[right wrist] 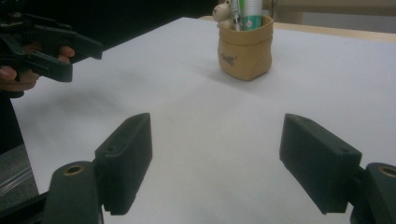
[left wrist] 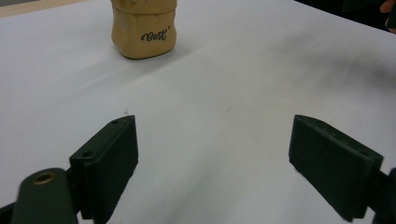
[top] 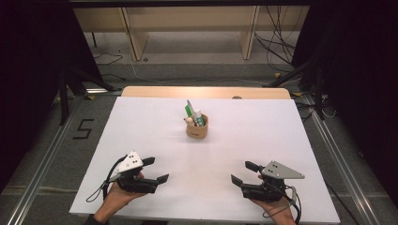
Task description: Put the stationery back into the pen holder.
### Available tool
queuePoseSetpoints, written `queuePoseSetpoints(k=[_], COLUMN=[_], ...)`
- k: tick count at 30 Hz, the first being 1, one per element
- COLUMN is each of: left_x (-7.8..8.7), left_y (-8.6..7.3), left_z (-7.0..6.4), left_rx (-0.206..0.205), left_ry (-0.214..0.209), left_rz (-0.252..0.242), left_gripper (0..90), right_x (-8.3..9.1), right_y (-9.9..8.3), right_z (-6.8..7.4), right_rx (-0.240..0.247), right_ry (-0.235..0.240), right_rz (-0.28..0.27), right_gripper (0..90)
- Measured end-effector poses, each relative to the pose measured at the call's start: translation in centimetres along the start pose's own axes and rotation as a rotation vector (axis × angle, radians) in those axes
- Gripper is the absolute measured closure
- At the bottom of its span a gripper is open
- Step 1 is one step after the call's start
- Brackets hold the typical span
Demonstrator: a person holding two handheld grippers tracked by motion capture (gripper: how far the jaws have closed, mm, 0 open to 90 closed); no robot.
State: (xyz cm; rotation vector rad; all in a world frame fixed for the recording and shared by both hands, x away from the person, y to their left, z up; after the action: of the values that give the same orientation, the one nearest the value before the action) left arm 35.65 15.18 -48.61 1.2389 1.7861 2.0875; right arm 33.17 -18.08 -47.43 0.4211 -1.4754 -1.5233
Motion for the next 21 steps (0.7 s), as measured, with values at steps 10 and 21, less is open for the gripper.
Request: queuePoseSetpoints(k=[10,21], left_x=[0.01,-0.06], left_y=[0.02,-0.06], left_z=[0.09,0.18], left_rx=[0.021,0.020], left_ry=[-0.002,-0.002], left_rz=[-0.015,-0.012], left_gripper=[15.4,15.4], right_x=[0.58,0.19], right_y=[-0.48,-0.68], right_z=[-0.06,0.01], right_rx=[0.003,0.003], right_ry=[-0.005,0.002], right_rz=[0.003,0.014], right_gripper=[26.2,26.2])
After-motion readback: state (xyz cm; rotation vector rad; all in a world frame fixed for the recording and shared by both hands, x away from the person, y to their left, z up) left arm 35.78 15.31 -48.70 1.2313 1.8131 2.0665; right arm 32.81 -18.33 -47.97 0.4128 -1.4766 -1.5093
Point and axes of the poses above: each handheld gripper's, and its own axes: x roughly backward along the jaws, y roughly out of its top, z roughly to its left, the point moved 6 cm from there along -x, roughly forward along the jaws, and after that the axes turned 10 degrees about y, right-handed, at the moved point
